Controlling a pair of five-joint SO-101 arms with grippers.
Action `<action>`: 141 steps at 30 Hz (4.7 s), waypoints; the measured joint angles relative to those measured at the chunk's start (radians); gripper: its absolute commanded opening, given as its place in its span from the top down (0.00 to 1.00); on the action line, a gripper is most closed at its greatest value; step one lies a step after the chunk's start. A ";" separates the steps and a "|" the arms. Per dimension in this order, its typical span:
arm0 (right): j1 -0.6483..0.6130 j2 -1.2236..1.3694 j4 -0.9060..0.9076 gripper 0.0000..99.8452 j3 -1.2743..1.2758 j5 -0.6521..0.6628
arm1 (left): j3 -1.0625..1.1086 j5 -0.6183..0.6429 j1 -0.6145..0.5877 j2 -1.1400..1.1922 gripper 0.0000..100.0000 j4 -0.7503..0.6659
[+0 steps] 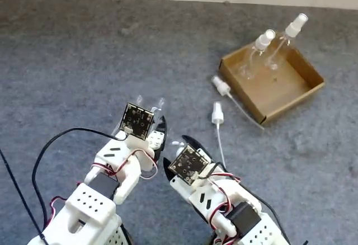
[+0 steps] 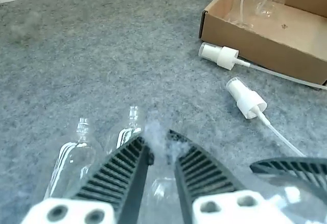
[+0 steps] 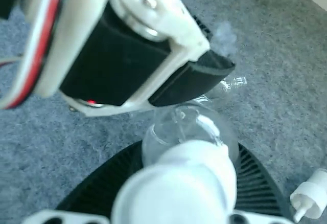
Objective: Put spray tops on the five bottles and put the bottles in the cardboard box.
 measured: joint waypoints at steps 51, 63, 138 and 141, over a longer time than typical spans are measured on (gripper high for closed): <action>0.026 -0.006 -0.003 0.74 0.000 -0.014 | 0.011 -0.009 -0.023 0.012 1.00 0.003; 0.043 0.035 -0.025 0.74 0.006 -0.048 | 0.011 -0.009 -0.025 0.012 1.00 0.003; 0.750 0.899 0.044 0.83 -0.738 -0.075 | 0.068 -0.061 -0.163 0.012 0.99 0.003; 0.804 0.980 0.044 0.83 -0.787 -0.075 | 0.068 -0.061 -0.163 0.012 0.99 0.003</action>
